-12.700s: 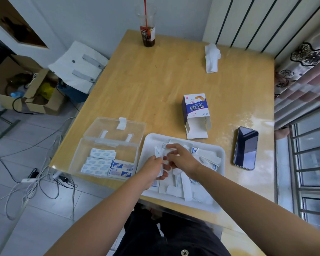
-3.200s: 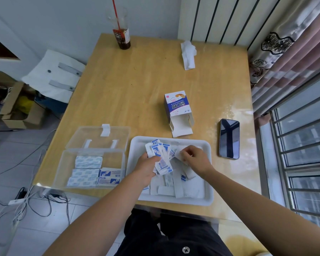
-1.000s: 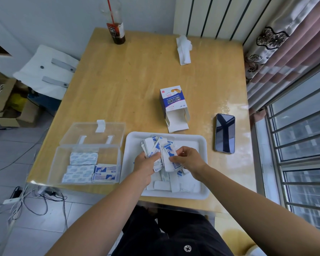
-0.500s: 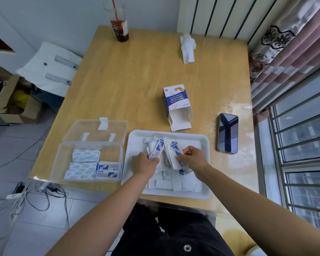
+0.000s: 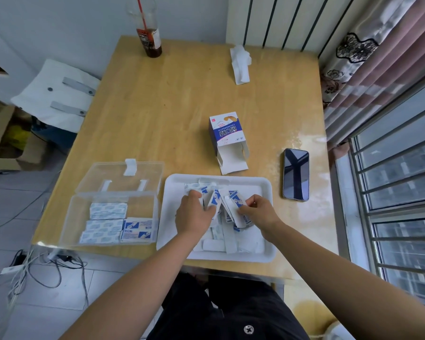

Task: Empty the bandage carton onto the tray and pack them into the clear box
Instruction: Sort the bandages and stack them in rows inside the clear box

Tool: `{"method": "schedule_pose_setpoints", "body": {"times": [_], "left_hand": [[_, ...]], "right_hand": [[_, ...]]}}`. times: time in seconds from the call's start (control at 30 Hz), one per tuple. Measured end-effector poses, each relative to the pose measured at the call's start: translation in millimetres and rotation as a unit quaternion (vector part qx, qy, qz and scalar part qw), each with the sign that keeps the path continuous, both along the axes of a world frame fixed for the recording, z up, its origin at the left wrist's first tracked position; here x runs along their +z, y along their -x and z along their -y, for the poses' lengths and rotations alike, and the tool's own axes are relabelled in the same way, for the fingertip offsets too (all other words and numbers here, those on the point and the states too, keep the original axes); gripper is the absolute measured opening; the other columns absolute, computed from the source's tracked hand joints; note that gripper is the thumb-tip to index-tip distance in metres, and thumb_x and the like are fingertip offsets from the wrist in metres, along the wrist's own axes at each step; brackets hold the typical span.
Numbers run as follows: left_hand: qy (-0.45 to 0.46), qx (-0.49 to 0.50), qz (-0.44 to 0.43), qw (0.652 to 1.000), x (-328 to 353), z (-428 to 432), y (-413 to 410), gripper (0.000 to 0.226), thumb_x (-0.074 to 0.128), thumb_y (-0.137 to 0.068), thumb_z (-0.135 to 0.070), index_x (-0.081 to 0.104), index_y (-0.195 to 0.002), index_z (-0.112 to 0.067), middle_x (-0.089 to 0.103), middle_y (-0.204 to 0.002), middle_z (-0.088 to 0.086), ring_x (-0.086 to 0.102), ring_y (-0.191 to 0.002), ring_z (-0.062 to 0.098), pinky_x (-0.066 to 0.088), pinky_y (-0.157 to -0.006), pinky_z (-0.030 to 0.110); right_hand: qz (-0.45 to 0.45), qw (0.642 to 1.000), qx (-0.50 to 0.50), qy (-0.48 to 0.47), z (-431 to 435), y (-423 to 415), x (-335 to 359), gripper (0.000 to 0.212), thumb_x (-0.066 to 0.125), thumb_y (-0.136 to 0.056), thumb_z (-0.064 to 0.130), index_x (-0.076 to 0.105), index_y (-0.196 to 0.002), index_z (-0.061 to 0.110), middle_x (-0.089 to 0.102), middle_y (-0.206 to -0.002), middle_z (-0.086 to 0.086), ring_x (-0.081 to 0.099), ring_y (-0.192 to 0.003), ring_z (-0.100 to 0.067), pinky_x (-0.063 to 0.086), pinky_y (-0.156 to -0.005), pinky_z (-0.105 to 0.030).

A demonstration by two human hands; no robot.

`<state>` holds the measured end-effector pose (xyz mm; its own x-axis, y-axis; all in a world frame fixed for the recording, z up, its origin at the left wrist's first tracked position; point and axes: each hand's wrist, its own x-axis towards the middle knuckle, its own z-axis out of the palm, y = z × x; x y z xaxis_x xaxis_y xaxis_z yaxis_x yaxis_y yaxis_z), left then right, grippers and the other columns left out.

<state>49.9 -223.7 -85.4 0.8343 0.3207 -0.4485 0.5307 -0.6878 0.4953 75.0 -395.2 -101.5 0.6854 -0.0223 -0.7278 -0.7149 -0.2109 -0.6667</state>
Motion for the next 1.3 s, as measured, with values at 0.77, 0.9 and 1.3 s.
{"method": "schedule_pose_setpoints", "body": {"times": [0.77, 0.9, 1.3], "left_hand": [[0.515, 0.318, -0.071, 0.793, 11, 11, -6, 0.034, 0.041, -0.093, 0.001, 0.060, -0.120, -0.005, 0.066, -0.113, 0.020, 0.065, -0.095, 0.031, 0.053, -0.084, 0.043], [0.502, 0.338, -0.070, 0.793, 8, 7, -6, 0.030, 0.040, -0.092, 0.002, 0.063, -0.111, -0.005, 0.069, -0.102, 0.016, 0.066, -0.089, 0.028, 0.053, -0.085, 0.043], [0.436, 0.297, -0.071, 0.847, 4, 14, -8, 0.033, 0.033, -0.091, 0.008, 0.060, -0.097, -0.011, 0.063, -0.092, 0.016, 0.059, -0.082, 0.027, 0.048, -0.072, 0.034]], "right_hand": [[0.028, 0.994, 0.042, -0.098, -14, -2, 14, 0.029, 0.065, -0.084, 0.002, 0.044, -0.069, 0.016, 0.062, -0.084, -0.006, 0.055, -0.073, -0.020, 0.041, -0.058, -0.026], [0.033, 0.994, 0.007, -0.106, -17, 0, 13, 0.022, 0.057, -0.087, 0.000, 0.042, -0.076, 0.013, 0.071, -0.091, -0.012, 0.066, -0.081, -0.028, 0.053, -0.073, -0.038], [0.038, 0.988, 0.144, -0.045, -45, 7, 22, 0.003, 0.040, -0.098, 0.015, 0.041, -0.096, 0.014, 0.050, -0.083, -0.004, 0.041, -0.065, -0.013, 0.033, -0.060, -0.023]]}}
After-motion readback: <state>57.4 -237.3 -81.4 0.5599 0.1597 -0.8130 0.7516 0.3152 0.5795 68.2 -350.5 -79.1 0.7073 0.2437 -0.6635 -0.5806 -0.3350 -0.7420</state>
